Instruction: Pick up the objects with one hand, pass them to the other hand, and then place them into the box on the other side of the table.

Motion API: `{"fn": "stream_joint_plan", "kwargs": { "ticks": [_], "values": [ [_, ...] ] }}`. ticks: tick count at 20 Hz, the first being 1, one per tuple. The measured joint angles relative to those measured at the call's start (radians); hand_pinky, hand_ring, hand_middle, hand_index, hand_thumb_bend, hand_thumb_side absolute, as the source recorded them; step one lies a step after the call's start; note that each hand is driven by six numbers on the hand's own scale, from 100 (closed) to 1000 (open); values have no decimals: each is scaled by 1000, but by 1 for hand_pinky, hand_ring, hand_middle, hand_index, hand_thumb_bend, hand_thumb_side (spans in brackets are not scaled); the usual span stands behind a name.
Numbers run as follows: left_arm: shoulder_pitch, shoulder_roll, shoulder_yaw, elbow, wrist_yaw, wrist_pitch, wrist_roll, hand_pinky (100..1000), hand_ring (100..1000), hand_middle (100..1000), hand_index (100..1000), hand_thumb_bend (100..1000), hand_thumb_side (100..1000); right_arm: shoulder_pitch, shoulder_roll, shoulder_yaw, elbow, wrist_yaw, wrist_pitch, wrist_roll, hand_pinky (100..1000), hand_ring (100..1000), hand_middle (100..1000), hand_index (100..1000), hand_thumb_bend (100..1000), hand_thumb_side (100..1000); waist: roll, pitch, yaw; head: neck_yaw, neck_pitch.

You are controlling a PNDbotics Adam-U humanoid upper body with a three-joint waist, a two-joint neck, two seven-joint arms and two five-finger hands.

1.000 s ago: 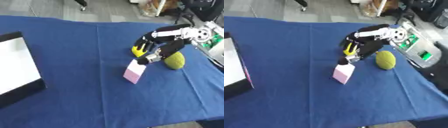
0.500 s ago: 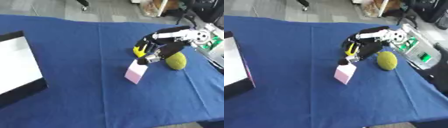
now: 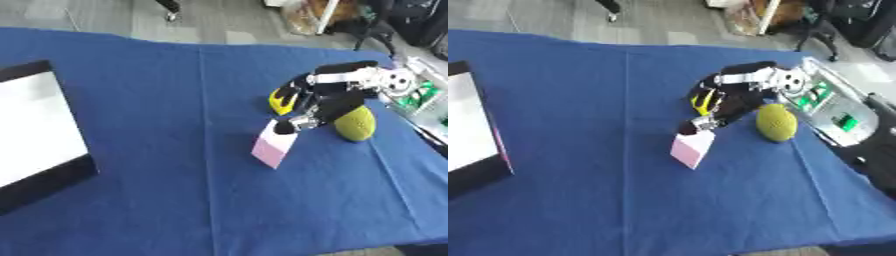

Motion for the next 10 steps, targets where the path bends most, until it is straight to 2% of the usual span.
{"fn": "stream_joint_plan", "kwargs": {
  "ticks": [10],
  "values": [
    [-3,0,0,0,-5,2,-2,1000,915,721,722,149,814,22,11,5,2,39,24,-24,817,823,828,928,589,657,-3,1,8,-10,0]
  ]
}}
